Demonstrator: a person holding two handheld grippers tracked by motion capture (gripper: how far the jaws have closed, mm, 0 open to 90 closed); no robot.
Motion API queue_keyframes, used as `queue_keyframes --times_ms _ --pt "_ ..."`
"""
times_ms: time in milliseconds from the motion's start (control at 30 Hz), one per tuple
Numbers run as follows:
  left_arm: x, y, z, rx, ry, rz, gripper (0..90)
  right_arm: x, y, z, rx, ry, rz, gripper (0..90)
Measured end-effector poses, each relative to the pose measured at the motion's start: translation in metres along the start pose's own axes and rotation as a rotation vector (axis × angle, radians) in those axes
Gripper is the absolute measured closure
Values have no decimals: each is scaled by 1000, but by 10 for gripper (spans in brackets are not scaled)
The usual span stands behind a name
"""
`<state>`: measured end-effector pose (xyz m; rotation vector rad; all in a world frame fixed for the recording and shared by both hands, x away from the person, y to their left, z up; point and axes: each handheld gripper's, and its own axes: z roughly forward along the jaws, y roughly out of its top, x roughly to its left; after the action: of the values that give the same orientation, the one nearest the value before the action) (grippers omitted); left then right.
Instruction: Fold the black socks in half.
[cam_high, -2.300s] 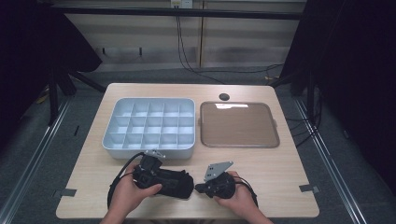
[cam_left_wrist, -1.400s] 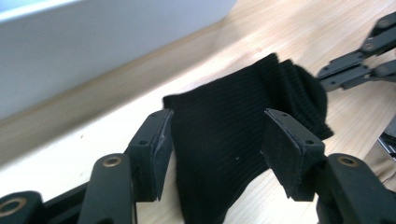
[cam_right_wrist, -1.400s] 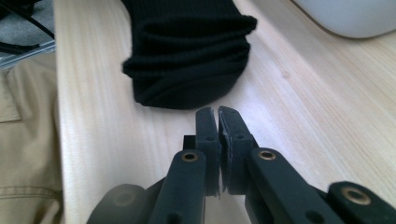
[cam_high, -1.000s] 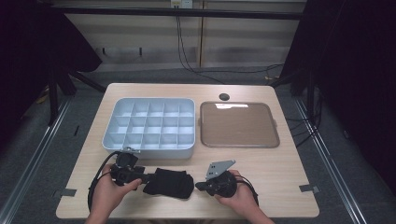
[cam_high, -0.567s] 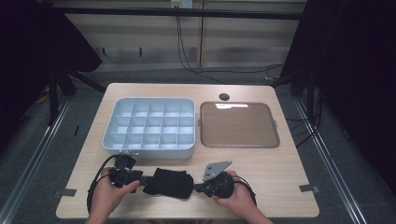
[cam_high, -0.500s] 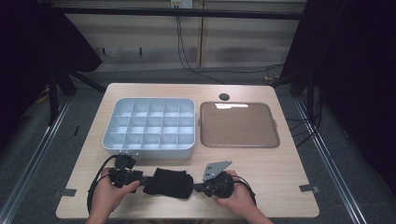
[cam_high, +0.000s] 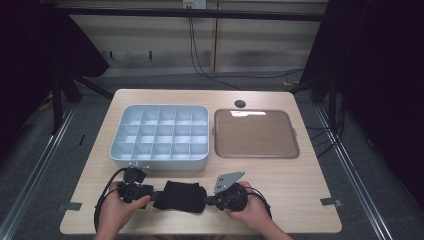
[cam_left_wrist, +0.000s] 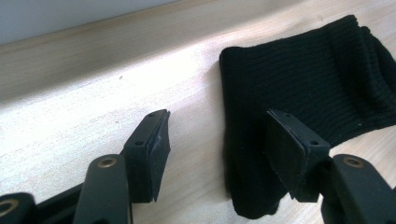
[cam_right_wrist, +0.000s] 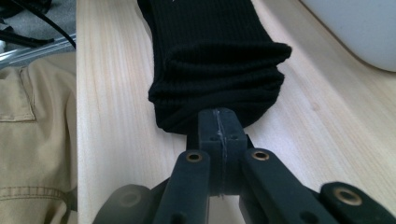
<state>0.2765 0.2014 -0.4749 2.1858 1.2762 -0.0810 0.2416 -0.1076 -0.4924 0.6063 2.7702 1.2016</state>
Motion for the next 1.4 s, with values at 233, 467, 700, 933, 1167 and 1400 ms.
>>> queue_keyframes --times_ms 233,467,700,933,1167,1400 --pt "-6 1 2 3 -2 10 408 0 0 3 12 6 -12 900" --pt "-12 3 10 20 20 35 449 3 1 5 10 9 -15 900" --pt "-15 4 11 34 63 80 562 4 2 3 1 8 -14 900" --pt "-15 4 11 53 37 57 665 3 3 -2 -17 2 0 900" --pt "-17 6 8 61 22 52 751 4 4 3 1 5 -19 900" --pt "-19 7 3 46 5 39 786 5 4 3 1 1 -17 900"
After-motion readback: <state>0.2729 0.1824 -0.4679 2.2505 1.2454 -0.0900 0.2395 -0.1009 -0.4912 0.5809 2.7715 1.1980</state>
